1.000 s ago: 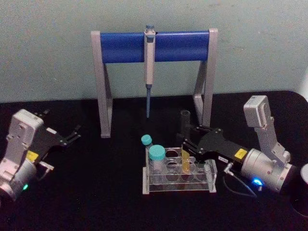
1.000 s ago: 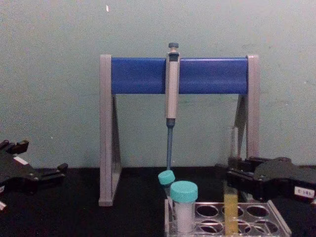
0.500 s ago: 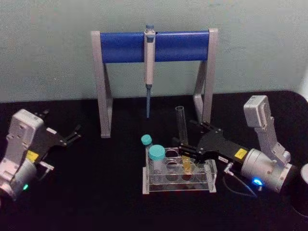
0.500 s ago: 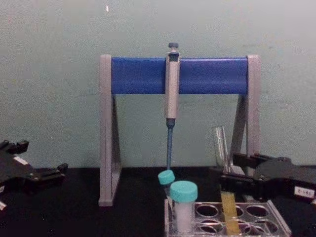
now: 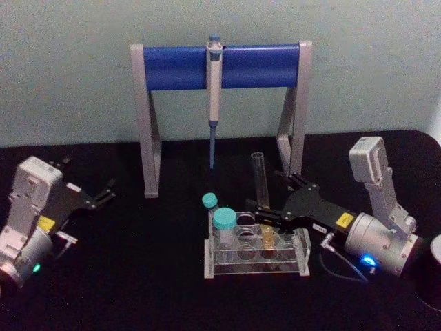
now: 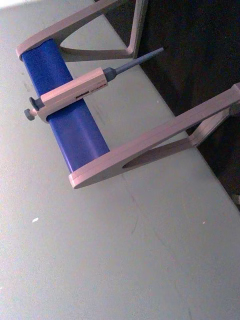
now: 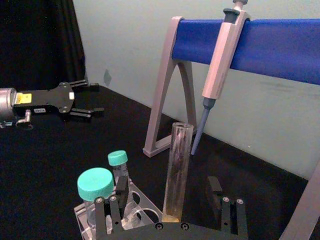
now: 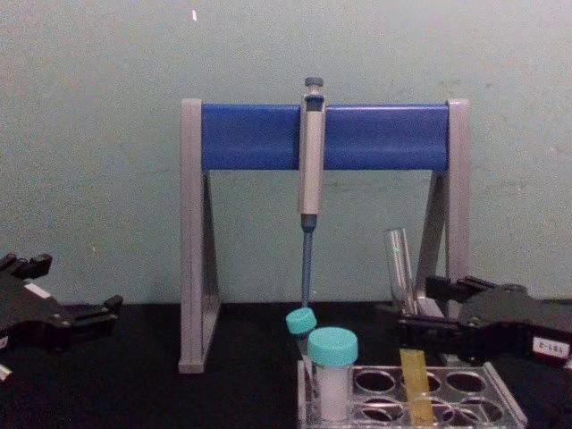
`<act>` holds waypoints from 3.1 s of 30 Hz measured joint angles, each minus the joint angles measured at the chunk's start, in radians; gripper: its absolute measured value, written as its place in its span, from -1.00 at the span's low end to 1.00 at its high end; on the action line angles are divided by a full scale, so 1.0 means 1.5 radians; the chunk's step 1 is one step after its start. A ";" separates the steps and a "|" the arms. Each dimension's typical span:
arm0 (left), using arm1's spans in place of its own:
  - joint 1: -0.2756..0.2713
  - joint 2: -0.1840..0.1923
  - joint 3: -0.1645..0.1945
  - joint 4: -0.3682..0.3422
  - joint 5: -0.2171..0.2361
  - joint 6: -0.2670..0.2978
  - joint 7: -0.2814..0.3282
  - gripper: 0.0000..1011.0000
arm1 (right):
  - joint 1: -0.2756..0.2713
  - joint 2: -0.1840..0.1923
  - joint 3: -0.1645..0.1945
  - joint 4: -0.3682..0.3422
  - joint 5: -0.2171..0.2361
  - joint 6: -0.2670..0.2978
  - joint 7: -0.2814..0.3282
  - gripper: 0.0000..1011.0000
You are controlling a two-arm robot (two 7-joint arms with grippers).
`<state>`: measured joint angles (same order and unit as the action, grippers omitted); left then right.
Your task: Pick up the test tube from the test tube rack, shake it, then place it back into the test tube rack.
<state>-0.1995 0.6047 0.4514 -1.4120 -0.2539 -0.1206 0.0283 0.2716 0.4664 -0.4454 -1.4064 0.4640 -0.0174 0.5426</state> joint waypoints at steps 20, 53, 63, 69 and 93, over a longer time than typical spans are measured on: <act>0.000 0.000 0.000 0.000 0.000 0.000 0.000 1.00 | -0.140 0.040 0.113 -0.118 -0.010 -0.051 -0.126 0.98; 0.000 0.000 0.000 0.000 0.000 0.000 0.000 1.00 | -0.148 -0.081 0.141 0.027 -0.135 -0.077 -0.239 0.98; 0.000 0.000 0.000 0.000 0.000 0.000 0.000 1.00 | -0.146 -0.083 0.142 0.035 -0.133 -0.074 -0.230 0.98; 0.000 0.000 0.000 0.000 0.000 0.000 0.000 1.00 | -0.146 -0.083 0.142 0.033 -0.133 -0.075 -0.231 0.98; 0.000 0.000 0.000 0.000 0.000 0.000 0.000 1.00 | -0.147 -0.081 0.141 0.030 -0.132 -0.076 -0.234 0.98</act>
<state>-0.1995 0.6047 0.4514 -1.4120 -0.2539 -0.1206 0.0283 0.0507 0.3442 -0.2334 -1.3611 0.2655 -0.1308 0.1918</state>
